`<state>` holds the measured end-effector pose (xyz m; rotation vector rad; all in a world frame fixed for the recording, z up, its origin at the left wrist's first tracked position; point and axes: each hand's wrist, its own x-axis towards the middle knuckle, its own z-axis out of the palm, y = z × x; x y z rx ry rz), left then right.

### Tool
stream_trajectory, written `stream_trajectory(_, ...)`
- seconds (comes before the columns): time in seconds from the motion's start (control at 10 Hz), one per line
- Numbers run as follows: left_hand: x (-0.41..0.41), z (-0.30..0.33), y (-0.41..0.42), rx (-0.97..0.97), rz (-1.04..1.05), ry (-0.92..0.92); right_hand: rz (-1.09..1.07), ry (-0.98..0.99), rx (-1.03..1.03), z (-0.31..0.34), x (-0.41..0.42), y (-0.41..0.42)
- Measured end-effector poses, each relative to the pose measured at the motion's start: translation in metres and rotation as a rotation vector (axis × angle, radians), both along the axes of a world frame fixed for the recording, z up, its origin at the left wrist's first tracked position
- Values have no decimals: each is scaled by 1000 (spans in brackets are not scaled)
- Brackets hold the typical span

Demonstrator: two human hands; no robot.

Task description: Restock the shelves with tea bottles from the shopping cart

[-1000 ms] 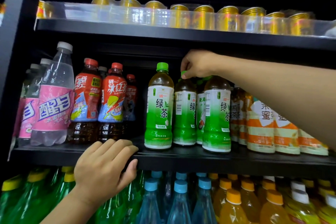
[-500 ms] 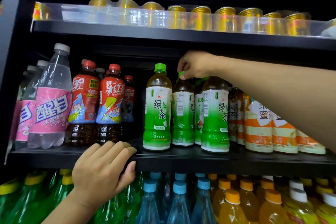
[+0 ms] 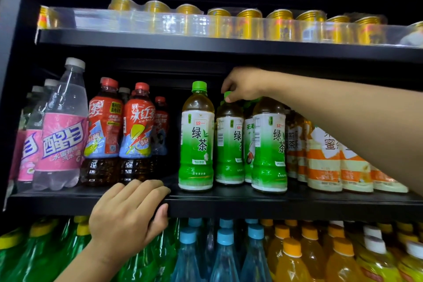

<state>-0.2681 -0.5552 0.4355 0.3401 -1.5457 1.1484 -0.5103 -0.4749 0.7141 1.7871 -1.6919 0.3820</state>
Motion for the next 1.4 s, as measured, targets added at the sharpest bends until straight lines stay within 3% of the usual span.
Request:
stream_trajectory(0.5,1,1,1,9,14,3,-28,32,25,1,4,2)
stream_trajectory(0.8,0,2,4,22,24,7,-78,74,-78,-6,5,0)
stream_trajectory(1.0,1,3,8,65,34,-6,-75,191,-253,-21,-2,12)
stream_trajectory(1.3,2,2,28,234,104,26,115,331,-421,-87,-37,62)
stream_trajectory(1.4,-1,4,37,389,102,30,117,279,-414,-124,-57,84)
